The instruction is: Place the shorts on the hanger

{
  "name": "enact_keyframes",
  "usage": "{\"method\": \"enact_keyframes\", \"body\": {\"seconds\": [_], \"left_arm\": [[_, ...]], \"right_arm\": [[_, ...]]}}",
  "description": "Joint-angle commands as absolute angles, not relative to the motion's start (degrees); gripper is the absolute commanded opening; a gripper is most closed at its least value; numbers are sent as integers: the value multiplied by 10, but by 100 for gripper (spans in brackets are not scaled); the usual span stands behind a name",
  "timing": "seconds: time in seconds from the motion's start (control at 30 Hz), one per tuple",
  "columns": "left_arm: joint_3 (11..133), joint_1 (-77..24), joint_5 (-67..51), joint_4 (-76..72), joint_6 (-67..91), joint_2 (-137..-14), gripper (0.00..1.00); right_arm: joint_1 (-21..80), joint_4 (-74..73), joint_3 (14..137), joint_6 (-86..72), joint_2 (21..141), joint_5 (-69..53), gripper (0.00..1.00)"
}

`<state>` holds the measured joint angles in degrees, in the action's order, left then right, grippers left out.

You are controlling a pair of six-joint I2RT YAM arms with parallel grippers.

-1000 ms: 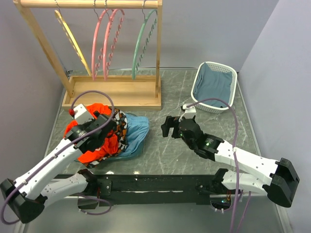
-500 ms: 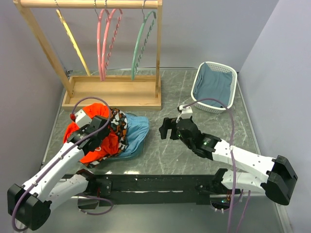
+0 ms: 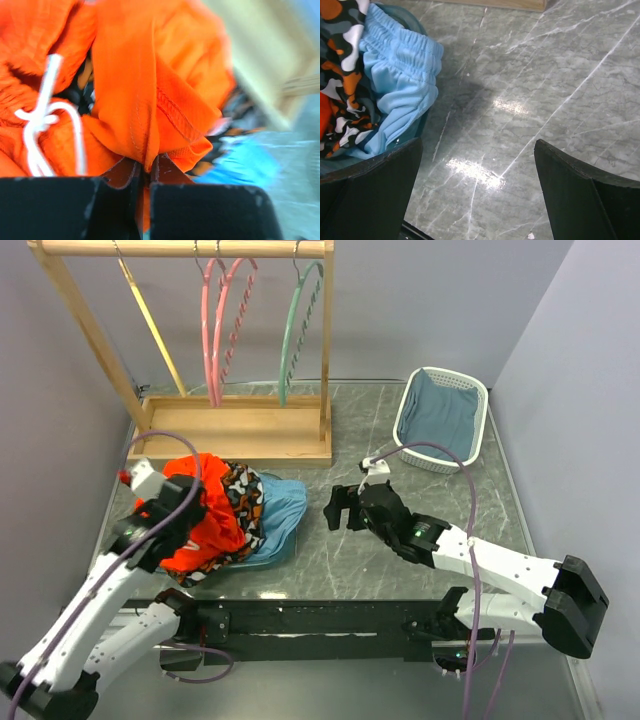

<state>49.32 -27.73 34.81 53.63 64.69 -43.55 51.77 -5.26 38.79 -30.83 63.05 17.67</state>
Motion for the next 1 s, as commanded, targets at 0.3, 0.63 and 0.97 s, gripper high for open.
{"method": "enact_keyframes", "body": {"seconds": [0.3, 0.63, 0.97], "left_arm": [[810, -276, 359, 622, 491, -407, 1], [1012, -276, 119, 536, 355, -497, 1], [1024, -277, -19, 439, 384, -568, 1]], "right_arm": [[525, -56, 482, -256, 605, 163, 100], [528, -81, 539, -233, 596, 167, 100], [527, -124, 540, -233, 529, 197, 100]]}}
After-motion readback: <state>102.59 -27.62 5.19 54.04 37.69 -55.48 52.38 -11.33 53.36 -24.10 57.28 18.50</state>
